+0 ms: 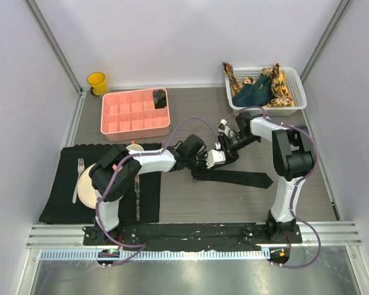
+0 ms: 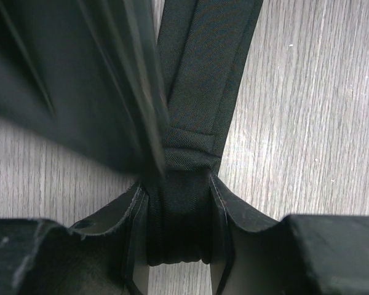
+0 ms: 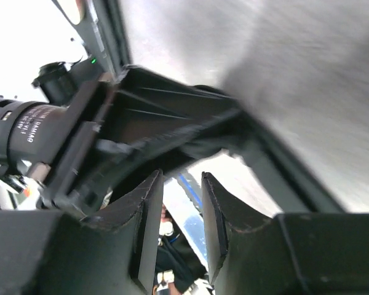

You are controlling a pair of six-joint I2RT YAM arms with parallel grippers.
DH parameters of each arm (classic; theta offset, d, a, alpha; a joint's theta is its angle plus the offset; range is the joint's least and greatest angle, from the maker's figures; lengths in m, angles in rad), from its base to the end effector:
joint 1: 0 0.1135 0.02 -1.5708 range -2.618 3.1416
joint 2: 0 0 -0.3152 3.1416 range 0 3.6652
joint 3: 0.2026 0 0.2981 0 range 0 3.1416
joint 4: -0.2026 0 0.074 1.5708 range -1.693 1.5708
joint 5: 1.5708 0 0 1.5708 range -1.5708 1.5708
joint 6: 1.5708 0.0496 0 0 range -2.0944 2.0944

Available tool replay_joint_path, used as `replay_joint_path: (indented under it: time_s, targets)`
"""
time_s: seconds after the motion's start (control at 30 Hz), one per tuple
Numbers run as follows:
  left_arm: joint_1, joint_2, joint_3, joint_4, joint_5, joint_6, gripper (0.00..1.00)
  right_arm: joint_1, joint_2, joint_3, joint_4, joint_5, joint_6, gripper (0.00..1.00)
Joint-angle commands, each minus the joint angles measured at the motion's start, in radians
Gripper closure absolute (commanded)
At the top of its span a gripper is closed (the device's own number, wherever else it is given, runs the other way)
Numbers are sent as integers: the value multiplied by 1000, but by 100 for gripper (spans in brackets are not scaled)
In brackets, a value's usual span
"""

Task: Roll the ties
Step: Roll the tie at the center of the board.

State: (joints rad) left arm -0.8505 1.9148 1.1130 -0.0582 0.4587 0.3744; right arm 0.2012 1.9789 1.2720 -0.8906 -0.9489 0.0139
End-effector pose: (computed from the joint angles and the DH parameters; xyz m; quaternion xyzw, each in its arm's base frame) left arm 0.2802 -0.3525 0.1523 0.5896 0.7015 -0.2870 0.2790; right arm 0.3871 0.1201 0.1559 0.0771 -0.8861 -0.4529 0.0608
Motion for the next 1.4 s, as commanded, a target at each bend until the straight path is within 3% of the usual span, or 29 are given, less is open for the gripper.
replay_joint_path:
  time_s: [0.0, 0.27, 0.57, 0.67, 0.73, 0.83, 1.0, 1.17, 1.37]
  targets:
    - [2, 64, -25, -109, -84, 4, 76, 52, -17, -54, 114, -85, 98, 63]
    - [2, 62, -31, -95, -95, 14, 74, 87, 54, -105, 265, -54, 176, 59]
    - [2, 67, -38, -86, -81, 11, 73, 106, 8, -177, 456, 84, 241, 58]
    - [4, 66, -38, -85, -78, 9, 72, 122, 24, -186, 476, 123, 245, 65]
    - [4, 59, -42, -84, -74, 14, 71, 122, 47, -195, 455, 139, 219, 86]
    - [2, 46, -56, -74, -49, 24, 66, 115, 61, -198, 412, 179, 183, 99]
    - [10, 17, -84, -43, -6, 29, 55, 87, 83, -188, 351, 202, 133, 99]
    - [25, -45, -96, 18, 50, 14, 37, 44, 93, -203, 323, 206, 104, 99]
    - [39, -79, -117, 136, 93, 9, 30, 7, 126, -198, 289, 205, 86, 99]
